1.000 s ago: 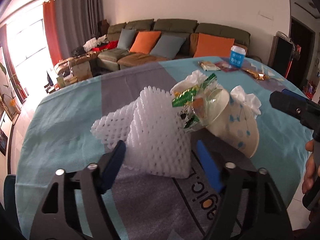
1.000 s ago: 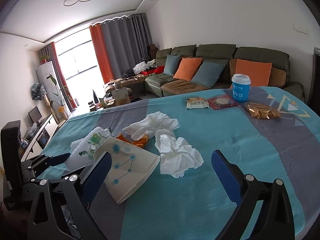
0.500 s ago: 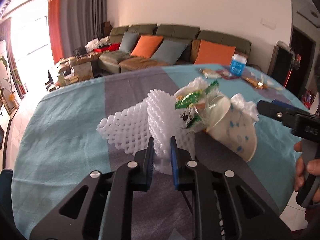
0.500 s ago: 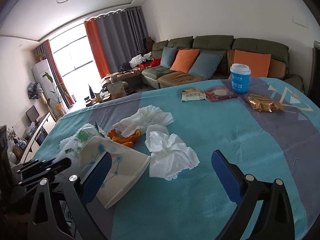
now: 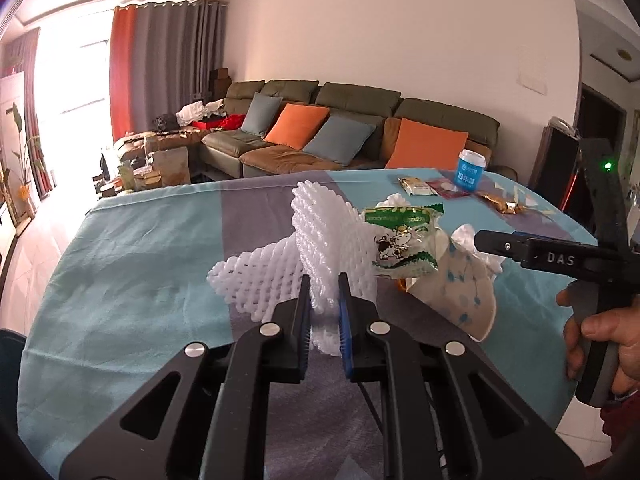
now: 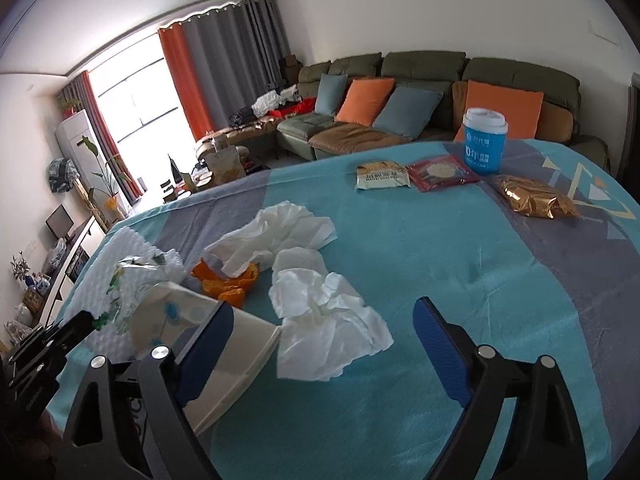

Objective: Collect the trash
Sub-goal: 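Grasp the white foam net with the left gripper while the right grasps a crumpled tissue, then carry the foam net and tissue to the teal bin and release both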

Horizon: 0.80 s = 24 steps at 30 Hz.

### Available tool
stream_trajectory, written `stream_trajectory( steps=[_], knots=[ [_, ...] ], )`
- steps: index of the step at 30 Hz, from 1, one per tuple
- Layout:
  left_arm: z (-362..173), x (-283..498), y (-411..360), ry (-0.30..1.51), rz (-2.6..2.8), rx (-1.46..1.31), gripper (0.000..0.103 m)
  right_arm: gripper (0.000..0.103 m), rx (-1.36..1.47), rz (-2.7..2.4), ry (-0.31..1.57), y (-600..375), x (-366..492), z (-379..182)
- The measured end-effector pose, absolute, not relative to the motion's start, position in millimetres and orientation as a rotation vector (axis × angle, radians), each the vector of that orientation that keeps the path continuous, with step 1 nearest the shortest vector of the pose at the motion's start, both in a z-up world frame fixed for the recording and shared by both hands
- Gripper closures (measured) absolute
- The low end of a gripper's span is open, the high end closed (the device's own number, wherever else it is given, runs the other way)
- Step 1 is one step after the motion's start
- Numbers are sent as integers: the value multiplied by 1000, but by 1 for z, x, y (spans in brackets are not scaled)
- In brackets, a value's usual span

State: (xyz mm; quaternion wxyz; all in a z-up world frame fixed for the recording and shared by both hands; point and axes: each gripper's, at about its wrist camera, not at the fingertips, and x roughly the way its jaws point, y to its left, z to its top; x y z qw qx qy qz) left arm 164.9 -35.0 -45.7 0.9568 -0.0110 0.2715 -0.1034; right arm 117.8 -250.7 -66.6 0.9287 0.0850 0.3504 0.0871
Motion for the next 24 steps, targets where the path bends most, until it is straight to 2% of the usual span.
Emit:
stream_trajectory(
  steps=[9,11,12,14,17,24],
  knots=[
    [-42,156,-28,505,-200,-51,91,48,240,196,823,-260,142,-83],
    [-42,155,-23,504,-191,-70,91,65,256,205,824,-262,141,-84],
    [-41,155,-22,501,-189,-78,91,68,261,210,828,-262,140,-84],
    [-41,155,-22,499,-184,-78,91,83,270,218,832,-263,139,-85],
    [-40,152,-22,486,-174,-79,91,91,286,224,825,-266,136,-85],
    [-39,141,-13,468,-141,-89,91,93,280,191,736,-271,122,-64]
  ],
)
